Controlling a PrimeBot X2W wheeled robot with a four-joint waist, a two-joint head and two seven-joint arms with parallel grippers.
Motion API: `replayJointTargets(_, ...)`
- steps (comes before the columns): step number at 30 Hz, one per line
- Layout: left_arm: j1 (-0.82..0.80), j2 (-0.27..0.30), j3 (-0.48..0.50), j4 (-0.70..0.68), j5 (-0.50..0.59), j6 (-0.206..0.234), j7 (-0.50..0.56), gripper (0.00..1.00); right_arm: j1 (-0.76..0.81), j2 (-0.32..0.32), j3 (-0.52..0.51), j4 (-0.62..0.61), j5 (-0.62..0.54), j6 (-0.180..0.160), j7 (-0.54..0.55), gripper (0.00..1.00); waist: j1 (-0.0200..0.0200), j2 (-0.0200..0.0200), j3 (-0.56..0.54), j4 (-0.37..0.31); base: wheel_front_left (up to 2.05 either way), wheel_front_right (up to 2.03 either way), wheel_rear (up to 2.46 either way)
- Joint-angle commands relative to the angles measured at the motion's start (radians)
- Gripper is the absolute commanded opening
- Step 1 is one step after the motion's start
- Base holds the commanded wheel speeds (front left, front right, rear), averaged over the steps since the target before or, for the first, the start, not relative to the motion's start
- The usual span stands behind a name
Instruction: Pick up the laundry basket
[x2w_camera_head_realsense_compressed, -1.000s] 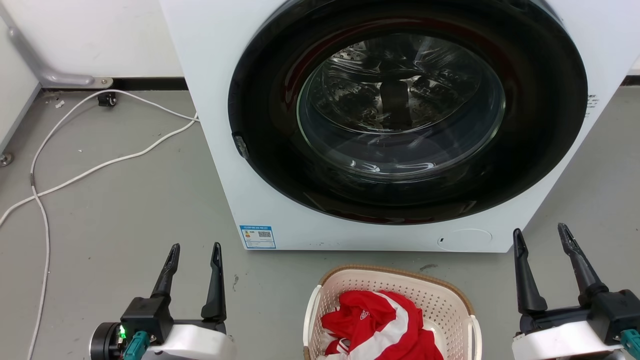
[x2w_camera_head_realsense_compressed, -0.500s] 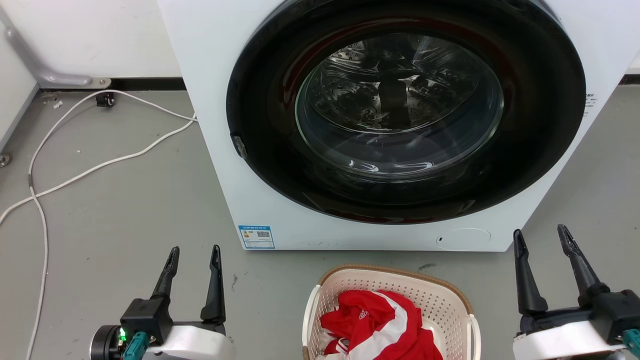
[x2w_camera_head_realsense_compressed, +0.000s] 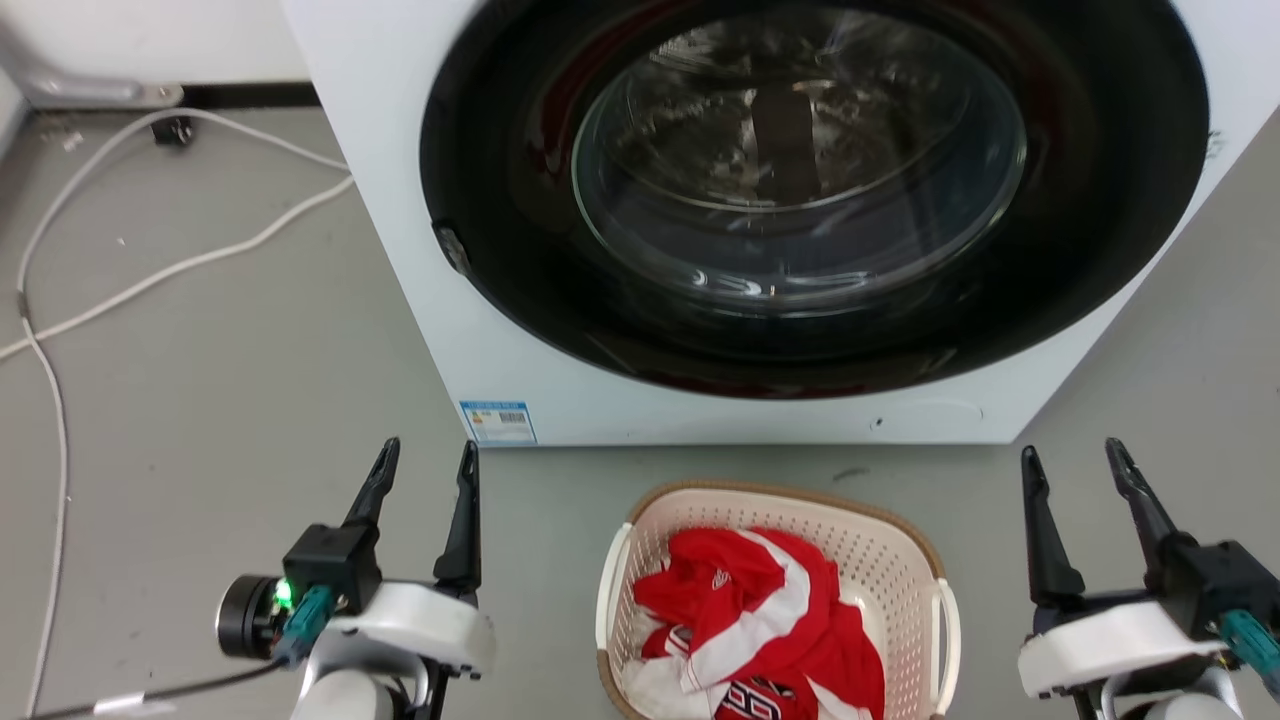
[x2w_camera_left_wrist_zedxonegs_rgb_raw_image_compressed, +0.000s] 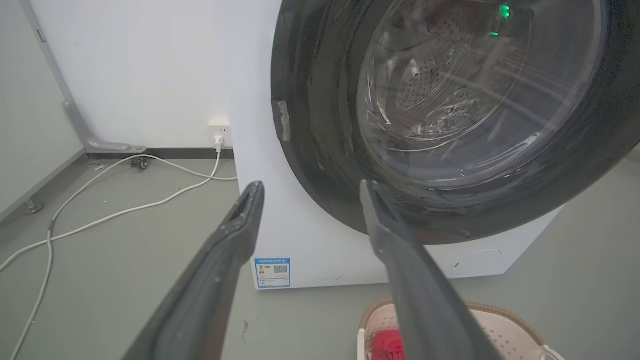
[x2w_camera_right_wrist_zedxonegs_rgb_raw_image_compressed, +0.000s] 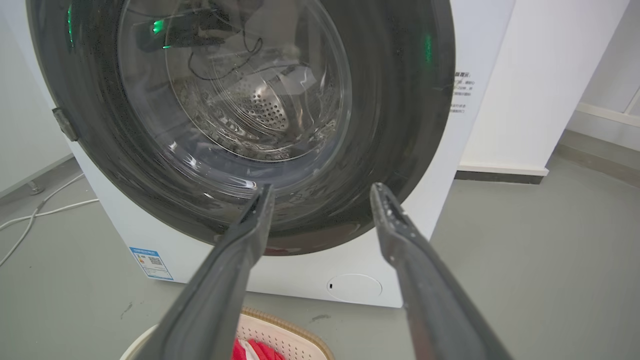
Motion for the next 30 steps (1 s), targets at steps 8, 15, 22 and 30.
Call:
replayJointTargets(8,-0.185,0.003,-0.031,0.216,0.041,-0.019,-0.002,1.0,-0.151,-0.004,-0.029,0.161,-0.051,-0.001,-0.002,1.0,0.0,0.0,0.174,-0.04,0.0,0.0,0.0)
replayJointTargets(15,-0.317,0.015,-0.078,0.379,0.064,-0.034,-0.002,1.0,-0.266,-0.003,-0.034,0.327,-0.095,-0.001,-0.002,1.0,0.0,0.0,0.298,-0.07,0.0,0.0,0.0)
replayJointTargets(22,-0.407,0.021,-0.113,0.497,0.061,-0.041,-0.002,1.0,-0.341,-0.003,-0.021,0.447,-0.106,-0.001,-0.002,1.0,0.0,0.0,0.386,-0.086,0.0,0.0,0.0)
replayJointTargets(30,-0.508,0.023,-0.153,0.654,0.04,-0.043,-0.002,1.0,-0.42,-0.003,0.016,0.609,-0.087,-0.001,-0.002,1.0,0.0,0.0,0.475,-0.099,0.0,0.0,0.0)
